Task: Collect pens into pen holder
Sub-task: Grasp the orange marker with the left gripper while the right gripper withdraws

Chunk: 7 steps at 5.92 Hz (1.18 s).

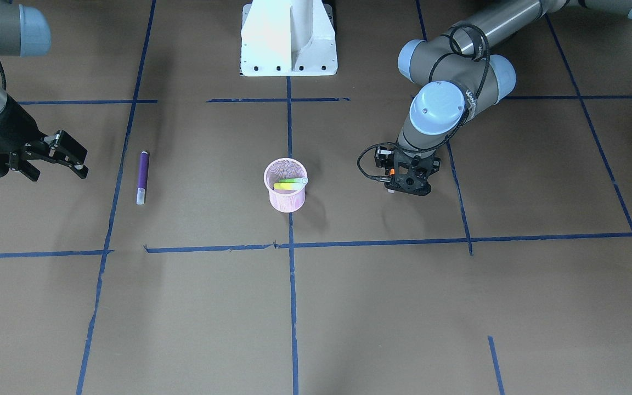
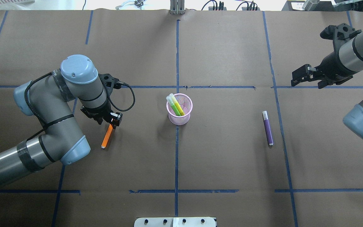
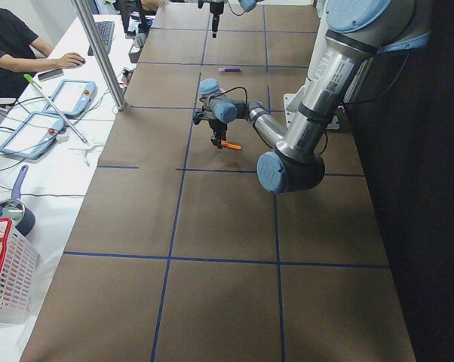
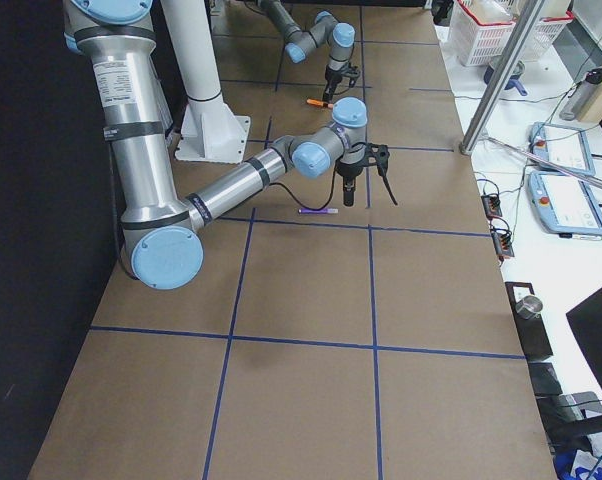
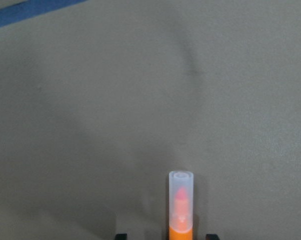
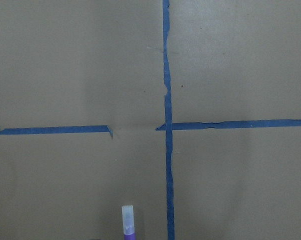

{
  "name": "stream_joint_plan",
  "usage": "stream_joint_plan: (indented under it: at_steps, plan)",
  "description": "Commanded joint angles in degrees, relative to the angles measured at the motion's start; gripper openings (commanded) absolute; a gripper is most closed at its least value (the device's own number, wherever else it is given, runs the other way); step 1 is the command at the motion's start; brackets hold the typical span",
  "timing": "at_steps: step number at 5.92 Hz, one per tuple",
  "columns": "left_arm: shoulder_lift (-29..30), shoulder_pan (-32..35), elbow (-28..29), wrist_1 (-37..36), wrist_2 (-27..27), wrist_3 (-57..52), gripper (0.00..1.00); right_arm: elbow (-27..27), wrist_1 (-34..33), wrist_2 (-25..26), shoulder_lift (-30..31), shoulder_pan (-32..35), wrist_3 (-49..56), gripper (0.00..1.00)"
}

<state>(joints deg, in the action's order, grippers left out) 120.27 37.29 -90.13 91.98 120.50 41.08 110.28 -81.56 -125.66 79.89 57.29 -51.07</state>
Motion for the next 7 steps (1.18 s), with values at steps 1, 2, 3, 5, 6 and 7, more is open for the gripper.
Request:
stream_joint_plan:
  at_steps: [1, 2, 3, 5, 6, 7]
  plan:
    - [1.6, 0.0, 2.1, 0.0, 0.0, -1.0, 0.56, 0.0, 0.0, 0.4, 0.0, -0.1, -0.3, 1.00]
    - [1.6, 0.0, 2.1, 0.0, 0.0, -1.2, 0.48, 0.0, 0.0, 0.4, 0.0, -0.1, -0.4, 1.00]
    - [1.5, 0.1, 2.1, 0.0, 0.0, -1.6, 0.19, 0.0, 0.0, 0.4, -0.1, -0.2, -0.6, 1.00]
    - [1.5, 0.1, 2.0, 0.0, 0.2, -1.6, 0.00, 0.0, 0.0, 0.5, -0.2, -0.2, -1.7, 1.00]
    - [1.8, 0.4, 0.6, 0.1, 0.3, -1.6, 0.00, 0.0, 0.0, 0.5, -0.2, -0.2, -1.8, 1.00]
    - [2.3, 1.0, -3.3, 0.5, -0.3, -0.7, 0.00, 0.2, 0.1, 0.5, -0.2, -0.2, -1.8, 1.00]
